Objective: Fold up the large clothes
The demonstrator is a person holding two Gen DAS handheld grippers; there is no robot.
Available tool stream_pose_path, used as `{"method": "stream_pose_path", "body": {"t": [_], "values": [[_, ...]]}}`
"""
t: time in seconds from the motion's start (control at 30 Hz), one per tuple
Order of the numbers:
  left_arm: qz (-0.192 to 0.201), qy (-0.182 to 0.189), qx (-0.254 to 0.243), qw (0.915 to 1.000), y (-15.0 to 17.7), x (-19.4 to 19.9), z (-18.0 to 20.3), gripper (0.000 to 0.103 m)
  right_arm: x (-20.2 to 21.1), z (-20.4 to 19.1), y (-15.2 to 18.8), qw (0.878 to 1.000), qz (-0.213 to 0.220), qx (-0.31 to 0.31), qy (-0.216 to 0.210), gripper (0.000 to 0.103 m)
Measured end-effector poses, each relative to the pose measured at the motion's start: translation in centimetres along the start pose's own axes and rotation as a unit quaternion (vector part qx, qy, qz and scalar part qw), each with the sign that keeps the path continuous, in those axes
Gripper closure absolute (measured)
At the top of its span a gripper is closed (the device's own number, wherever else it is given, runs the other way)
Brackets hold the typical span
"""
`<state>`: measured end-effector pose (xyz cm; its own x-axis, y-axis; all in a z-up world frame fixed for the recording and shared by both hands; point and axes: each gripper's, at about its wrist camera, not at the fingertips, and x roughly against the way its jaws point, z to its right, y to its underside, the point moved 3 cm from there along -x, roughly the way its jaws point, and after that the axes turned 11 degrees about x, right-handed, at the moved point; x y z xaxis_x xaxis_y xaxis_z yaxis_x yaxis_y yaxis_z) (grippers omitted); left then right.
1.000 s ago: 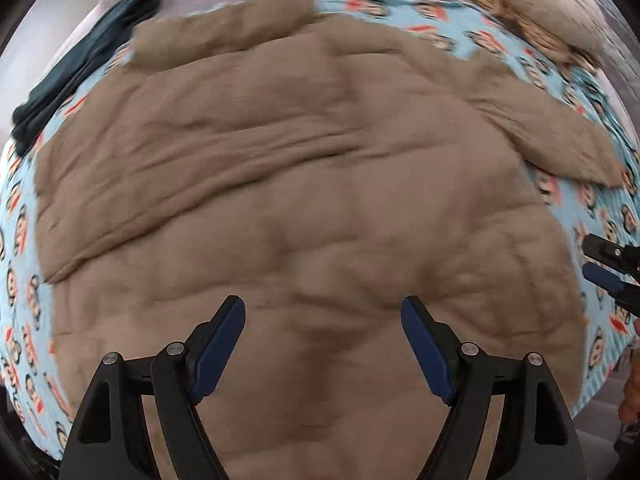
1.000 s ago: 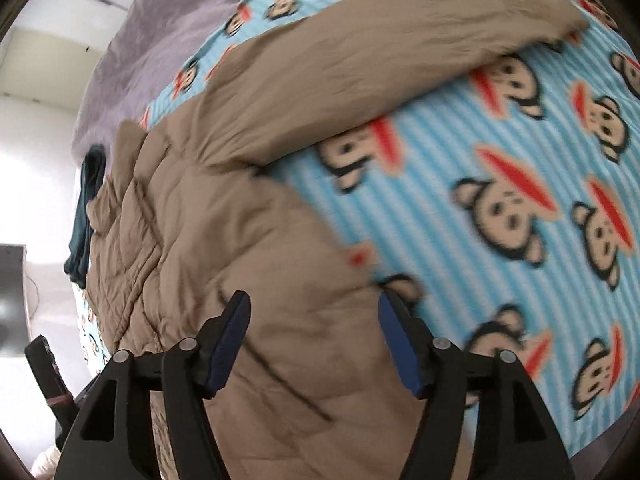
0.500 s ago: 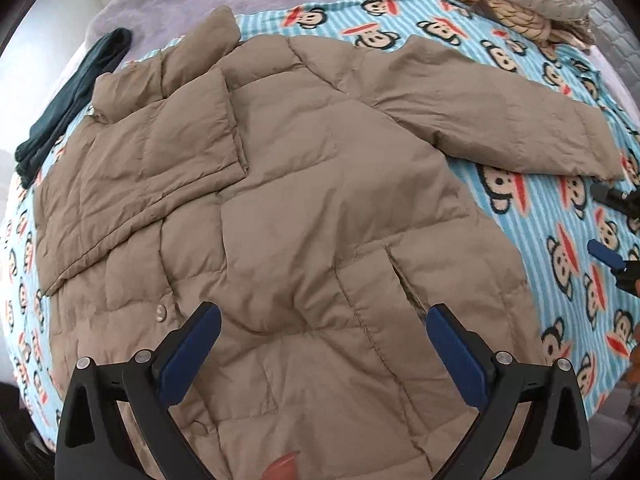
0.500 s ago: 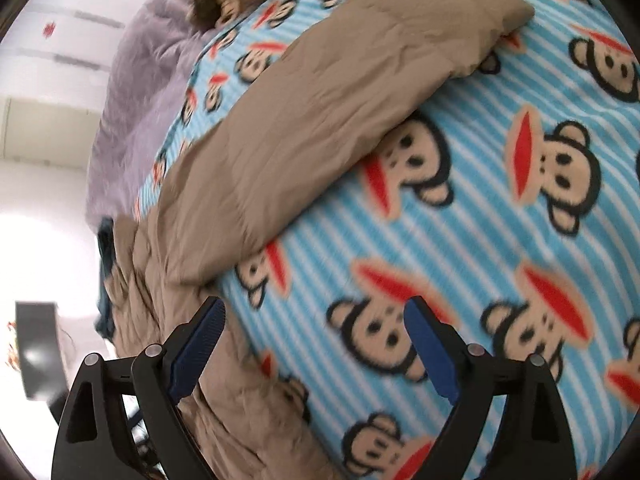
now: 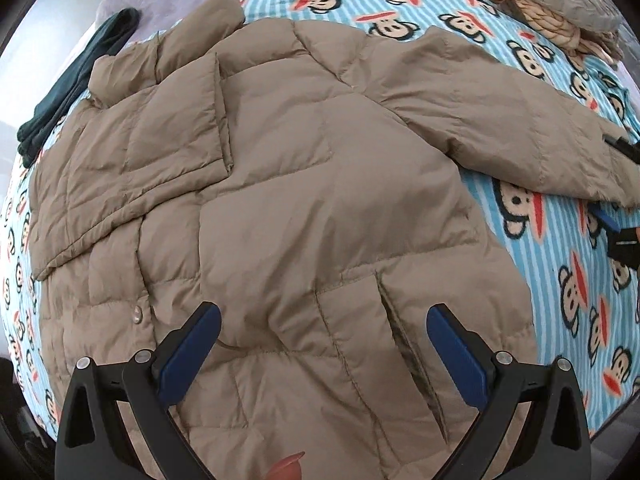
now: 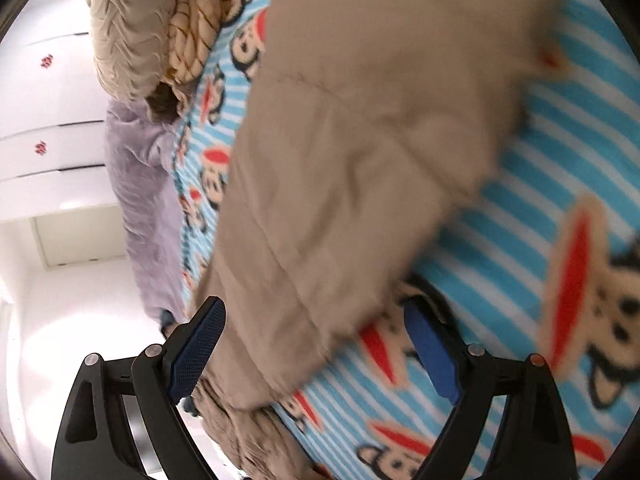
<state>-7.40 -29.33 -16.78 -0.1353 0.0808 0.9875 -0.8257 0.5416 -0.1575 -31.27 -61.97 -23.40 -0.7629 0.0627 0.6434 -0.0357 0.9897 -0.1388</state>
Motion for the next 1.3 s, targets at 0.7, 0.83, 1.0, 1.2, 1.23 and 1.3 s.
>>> {"method": "stream_pose_path", "body": {"t": [0.7, 0.83, 1.0, 1.2, 1.23, 1.3], "values": [[0.014, -0.028, 0.04, 0.9987, -2.8, -0.4, -7.6, 0.0, 0.7, -2.7, -1.8, 0.998, 0.037, -0.004, -0.046, 0.095], [0.017, -0.023, 0.043, 0.9987, -3.2, -0.8, -10.6, 0.0, 1.5, -8.3, -0.8, 0.994, 0.049, 0.093, -0.039, 0.095], [0.026, -0.024, 0.039, 0.9986, -3.9, -1.3, -14.4, 0.0, 0.7, -18.1, 3.3, 0.969, 0.039, 0.242, -0.03, 0.095], [0.041, -0.01, 0.059, 0.9974, -3.9, -0.5, -19.3, 0.0, -4.7, -29.1, 12.9, 0.917, -0.005, 0.397, -0.028, 0.095], [0.043, -0.012, 0.062, 0.997, -3.9, -0.4, -19.9, 0.0, -6.2, -30.7, 15.3, 0.904, -0.02, 0.426, -0.027, 0.095], [0.047, -0.016, 0.075, 0.9959, -3.8, -0.4, -22.0, 0.0, -9.0, -32.7, 19.5, 0.879, -0.049, 0.474, -0.017, 0.095]]}}
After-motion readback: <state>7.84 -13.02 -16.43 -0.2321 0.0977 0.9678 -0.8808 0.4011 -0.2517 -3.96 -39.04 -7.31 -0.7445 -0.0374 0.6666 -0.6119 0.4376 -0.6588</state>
